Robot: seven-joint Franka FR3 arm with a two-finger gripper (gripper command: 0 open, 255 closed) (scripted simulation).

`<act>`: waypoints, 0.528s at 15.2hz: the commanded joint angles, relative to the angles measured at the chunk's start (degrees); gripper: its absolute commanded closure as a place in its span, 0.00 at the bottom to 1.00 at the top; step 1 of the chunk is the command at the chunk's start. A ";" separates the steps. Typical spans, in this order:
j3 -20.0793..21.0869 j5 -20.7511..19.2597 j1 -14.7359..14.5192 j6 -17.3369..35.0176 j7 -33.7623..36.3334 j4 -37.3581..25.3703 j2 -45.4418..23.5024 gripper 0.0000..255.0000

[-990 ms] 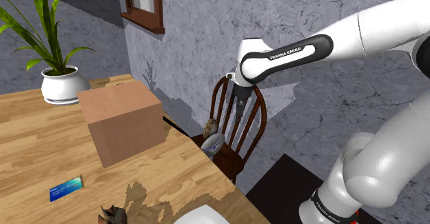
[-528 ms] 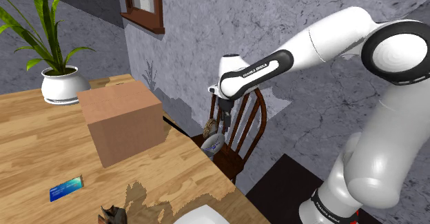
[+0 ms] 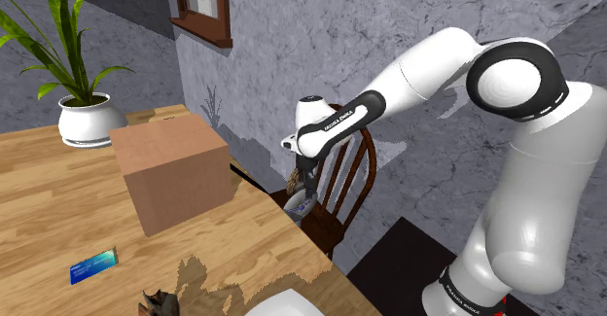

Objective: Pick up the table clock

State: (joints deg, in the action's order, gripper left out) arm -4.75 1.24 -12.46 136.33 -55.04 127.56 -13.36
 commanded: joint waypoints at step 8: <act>0.14 0.28 0.05 2.41 -0.20 0.13 -2.25 1.00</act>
State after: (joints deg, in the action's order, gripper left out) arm -4.62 1.51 -12.41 138.71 -55.24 127.67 -15.59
